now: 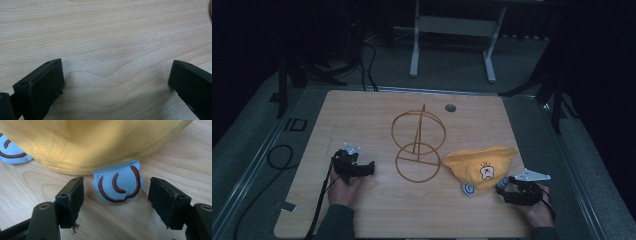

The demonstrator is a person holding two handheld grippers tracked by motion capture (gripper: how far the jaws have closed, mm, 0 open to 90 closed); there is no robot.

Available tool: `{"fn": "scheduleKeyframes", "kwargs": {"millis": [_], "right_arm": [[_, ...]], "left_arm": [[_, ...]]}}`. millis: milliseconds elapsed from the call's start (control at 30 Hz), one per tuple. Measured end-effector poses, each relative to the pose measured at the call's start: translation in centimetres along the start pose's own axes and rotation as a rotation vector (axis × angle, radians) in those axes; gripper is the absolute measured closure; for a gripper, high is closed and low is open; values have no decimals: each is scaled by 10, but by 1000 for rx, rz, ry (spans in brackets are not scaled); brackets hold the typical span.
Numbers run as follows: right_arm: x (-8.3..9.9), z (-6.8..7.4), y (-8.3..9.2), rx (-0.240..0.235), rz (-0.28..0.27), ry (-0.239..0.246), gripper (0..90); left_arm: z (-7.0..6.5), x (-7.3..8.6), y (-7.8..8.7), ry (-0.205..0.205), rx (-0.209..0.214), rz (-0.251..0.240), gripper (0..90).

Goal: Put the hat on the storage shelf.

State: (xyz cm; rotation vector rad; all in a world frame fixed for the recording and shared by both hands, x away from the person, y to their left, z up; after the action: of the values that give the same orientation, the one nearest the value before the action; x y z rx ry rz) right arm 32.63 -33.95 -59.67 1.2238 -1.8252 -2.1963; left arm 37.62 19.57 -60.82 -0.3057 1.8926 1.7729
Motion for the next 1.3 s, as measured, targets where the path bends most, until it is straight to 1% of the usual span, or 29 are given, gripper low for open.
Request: {"fn": "scheduleKeyframes", "kwargs": {"millis": [67,100,133,233,300,400,567,633,733,867,1033,1100,1167,1233,1300], "right_arm": [[-2,-3,-1,-9,3,12,309],[-3,-4,0,-11,5,13,350],[-3,-4,0,-11,5,13,350],[-2,-1,1,-22,-3,33,458],[-1,1,2,-19,-6,29,510],[0,3,3,-8,-17,9,537],[0,11,4,14,-14,-8,660],[1,14,4,22,-22,-19,699],[3,18,5,24,-40,-32,727],[6,21,6,5,-58,-49,742],[8,25,9,-8,-68,-51,746],[8,26,12,-25,-86,-61,745],[8,27,13,-28,-89,-64,745],[7,27,16,-37,-105,-74,749],[7,28,18,-34,-110,-72,751]], "left_arm": [[0,0,0,0,0,0,4],[0,0,0,0,0,0,4],[0,0,0,0,0,0,4],[0,0,0,-2,0,1,4],[0,0,0,0,0,0,4],[0,0,0,0,0,0,4],[0,0,0,0,0,0,4],[0,0,0,-1,0,0,4],[0,0,0,0,0,0,4],[0,0,0,0,0,0,4],[0,0,0,-2,0,1,4],[0,0,0,-2,0,1,4],[0,0,0,-2,0,1,4],[0,0,0,0,0,0,4],[0,0,0,0,0,0,4]]}}
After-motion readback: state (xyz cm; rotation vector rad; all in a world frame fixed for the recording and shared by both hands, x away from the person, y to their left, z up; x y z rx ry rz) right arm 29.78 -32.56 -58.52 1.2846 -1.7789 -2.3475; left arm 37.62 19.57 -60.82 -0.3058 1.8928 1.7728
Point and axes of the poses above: each handheld gripper's, and its own axes: y roughly backward along the jaws, x roughly out of its underside, z roughly to its left, the point moved 6 cm from there along -y, roughly forward along the jaws, and after that the axes turned 12 degrees about z, right-handed, at the moved point
